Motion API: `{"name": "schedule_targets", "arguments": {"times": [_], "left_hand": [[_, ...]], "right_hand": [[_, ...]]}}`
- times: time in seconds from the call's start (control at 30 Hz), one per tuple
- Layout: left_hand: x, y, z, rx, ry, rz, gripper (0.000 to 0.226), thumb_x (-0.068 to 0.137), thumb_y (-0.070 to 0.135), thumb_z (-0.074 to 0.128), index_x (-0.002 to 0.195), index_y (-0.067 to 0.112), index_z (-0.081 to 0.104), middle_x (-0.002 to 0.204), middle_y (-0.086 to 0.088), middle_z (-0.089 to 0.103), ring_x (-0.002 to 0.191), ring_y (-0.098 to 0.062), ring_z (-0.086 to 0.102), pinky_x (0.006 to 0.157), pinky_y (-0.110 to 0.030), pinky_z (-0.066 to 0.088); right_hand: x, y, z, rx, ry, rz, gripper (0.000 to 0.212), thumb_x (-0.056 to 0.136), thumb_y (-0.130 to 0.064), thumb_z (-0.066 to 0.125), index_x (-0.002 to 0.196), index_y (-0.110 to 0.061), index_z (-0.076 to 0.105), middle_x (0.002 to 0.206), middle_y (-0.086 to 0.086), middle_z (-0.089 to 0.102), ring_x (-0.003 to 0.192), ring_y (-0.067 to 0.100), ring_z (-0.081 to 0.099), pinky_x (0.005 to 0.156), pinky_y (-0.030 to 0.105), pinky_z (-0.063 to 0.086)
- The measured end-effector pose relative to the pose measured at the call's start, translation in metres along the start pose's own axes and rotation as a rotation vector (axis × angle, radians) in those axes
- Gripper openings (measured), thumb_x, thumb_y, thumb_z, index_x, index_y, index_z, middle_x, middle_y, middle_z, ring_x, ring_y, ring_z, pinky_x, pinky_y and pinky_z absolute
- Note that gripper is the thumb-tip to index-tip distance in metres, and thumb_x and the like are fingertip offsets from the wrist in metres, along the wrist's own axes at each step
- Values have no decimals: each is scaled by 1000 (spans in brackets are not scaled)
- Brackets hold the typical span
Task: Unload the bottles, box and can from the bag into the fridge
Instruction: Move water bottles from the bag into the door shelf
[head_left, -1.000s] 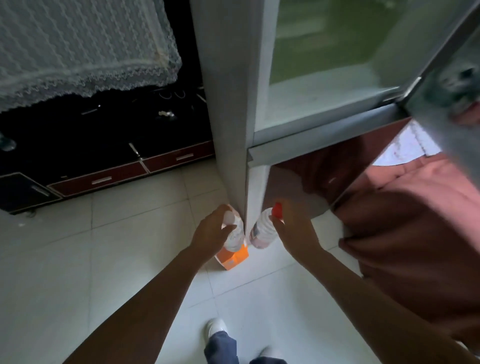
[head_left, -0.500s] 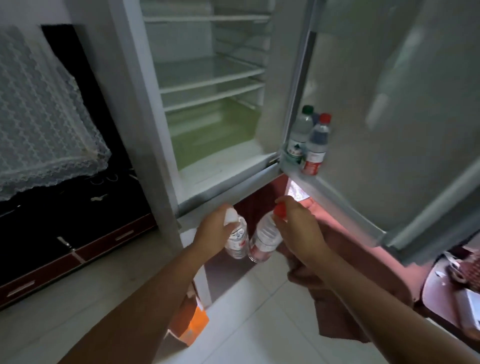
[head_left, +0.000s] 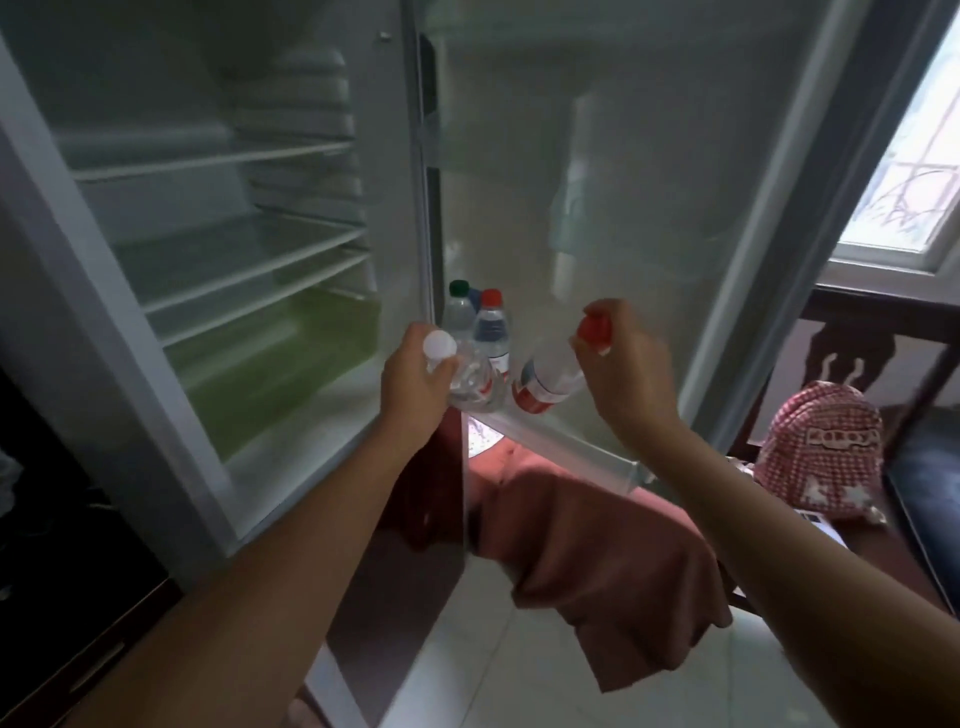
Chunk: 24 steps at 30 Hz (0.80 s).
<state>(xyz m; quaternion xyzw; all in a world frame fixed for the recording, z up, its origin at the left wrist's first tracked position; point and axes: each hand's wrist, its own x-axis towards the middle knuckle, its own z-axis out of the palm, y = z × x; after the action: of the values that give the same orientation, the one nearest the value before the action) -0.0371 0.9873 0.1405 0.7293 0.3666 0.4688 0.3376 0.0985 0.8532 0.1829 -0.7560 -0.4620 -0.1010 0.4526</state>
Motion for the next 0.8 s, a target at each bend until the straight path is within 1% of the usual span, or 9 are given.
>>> {"name": "schedule_targets", "arguments": {"times": [0.07,0.1,0.17,0.2,0.23,0.37,0.47,0.63,0.8], "left_hand": [[10,7,14,-27,-13,14,26,79,5,64,103,6,53,90,-8,59,86,-25,57,70,-31,44],[13,9,21,-36,-24,24,28,78,4,64,104,6,53,92,-11,60,88,-28,58,73,-33,46],[20,11,37,-37,-48,46,31,78,4,65,107,5,53,98,-17,63,92,-32,59,79,-40,48],[23,11,45,-36,-61,53,31,79,5,66,107,5,54,100,-18,63,93,-33,59,80,-40,48],[26,11,52,-32,-73,59,31,79,6,66,107,6,54,100,-17,64,94,-32,59,80,-39,48],[37,6,80,-6,-114,39,34,79,8,67,111,6,55,101,-15,65,92,-28,59,76,-30,44],[46,7,98,20,-156,8,32,80,6,66,110,3,56,102,-15,63,89,-21,54,68,-18,34],[63,3,119,79,-210,-25,36,81,7,65,116,7,55,115,-15,62,105,-25,56,81,-25,39],[76,-6,130,157,-227,-30,34,82,10,64,115,11,57,115,-13,63,105,-27,56,79,-24,37]], "right_hand": [[2,7,-4,-27,16,1,32,86,-11,58,117,-5,51,109,16,61,94,32,58,69,15,28],[3,12,-5,-45,17,4,32,86,-12,58,117,-5,51,111,16,60,95,32,58,75,18,34],[6,22,-6,-90,11,10,33,87,-14,57,118,-7,50,113,15,60,97,32,58,84,35,44],[8,28,-6,-112,7,12,33,87,-15,57,118,-8,50,114,15,60,98,33,58,85,40,46],[10,35,-5,-129,2,17,33,87,-15,57,118,-8,50,115,15,60,98,33,58,84,42,46],[20,62,2,-167,-59,40,33,86,-16,58,117,-9,51,115,14,60,97,34,59,83,43,47],[26,80,9,-168,-101,54,33,86,-16,58,117,-10,50,116,13,60,96,34,59,83,45,48],[43,99,23,-164,-169,50,32,85,-14,58,116,-8,51,114,14,60,97,33,59,81,38,46],[60,111,39,-133,-232,78,32,86,-11,58,117,-5,51,117,15,58,101,31,57,84,34,43]]}}
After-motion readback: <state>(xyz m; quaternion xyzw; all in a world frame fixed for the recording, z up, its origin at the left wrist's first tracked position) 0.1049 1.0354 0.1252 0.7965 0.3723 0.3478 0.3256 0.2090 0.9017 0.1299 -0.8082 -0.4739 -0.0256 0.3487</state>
